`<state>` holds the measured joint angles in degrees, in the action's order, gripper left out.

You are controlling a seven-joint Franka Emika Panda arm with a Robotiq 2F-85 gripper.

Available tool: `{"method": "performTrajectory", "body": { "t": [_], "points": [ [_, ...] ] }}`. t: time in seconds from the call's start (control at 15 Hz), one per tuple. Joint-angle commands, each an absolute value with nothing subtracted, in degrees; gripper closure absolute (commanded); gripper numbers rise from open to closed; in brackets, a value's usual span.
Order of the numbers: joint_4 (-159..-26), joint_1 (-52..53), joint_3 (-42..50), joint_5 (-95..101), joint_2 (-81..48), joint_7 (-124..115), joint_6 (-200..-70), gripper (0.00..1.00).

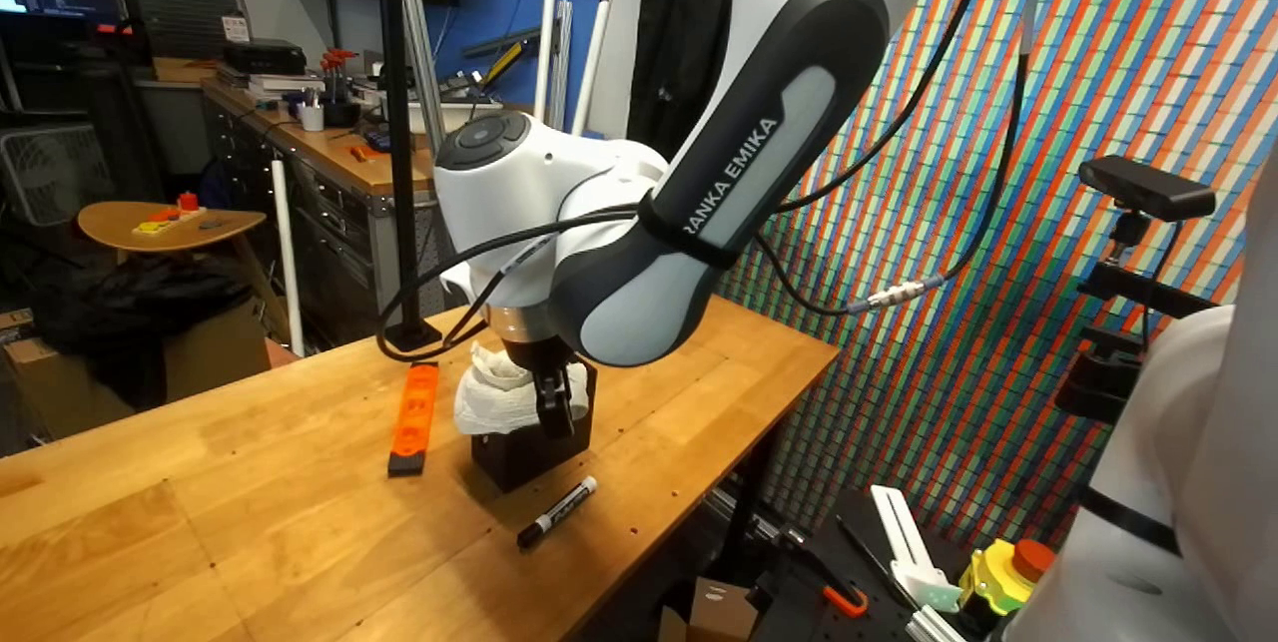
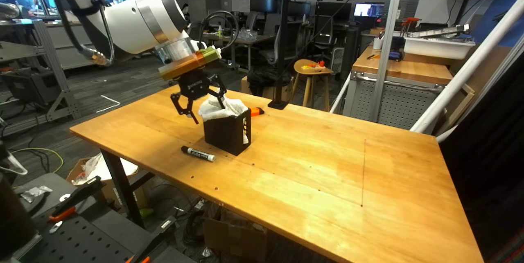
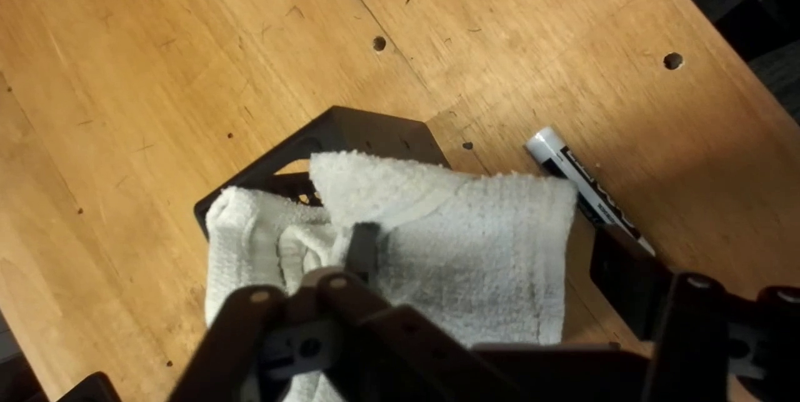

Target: Put the towel in the box

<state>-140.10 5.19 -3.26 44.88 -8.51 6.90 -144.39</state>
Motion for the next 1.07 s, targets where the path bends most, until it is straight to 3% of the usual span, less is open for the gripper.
{"method": "performTrajectory", "body": {
  "t": [0.0, 0.47, 0.6, 1.0],
  "points": [
    [-140.20, 4.73, -2.64, 46.52, -8.60, 5.34, -146.57, 0.45],
    [-139.43, 4.49, -2.26, 46.68, -8.52, 5.59, -146.76, 0.95],
    [-139.23, 4.49, -2.39, 46.06, -8.16, 6.25, -146.25, 0.98],
    [-137.51, 4.67, -2.78, 44.97, -6.46, 9.35, -141.56, 0.94]
  ]
}}
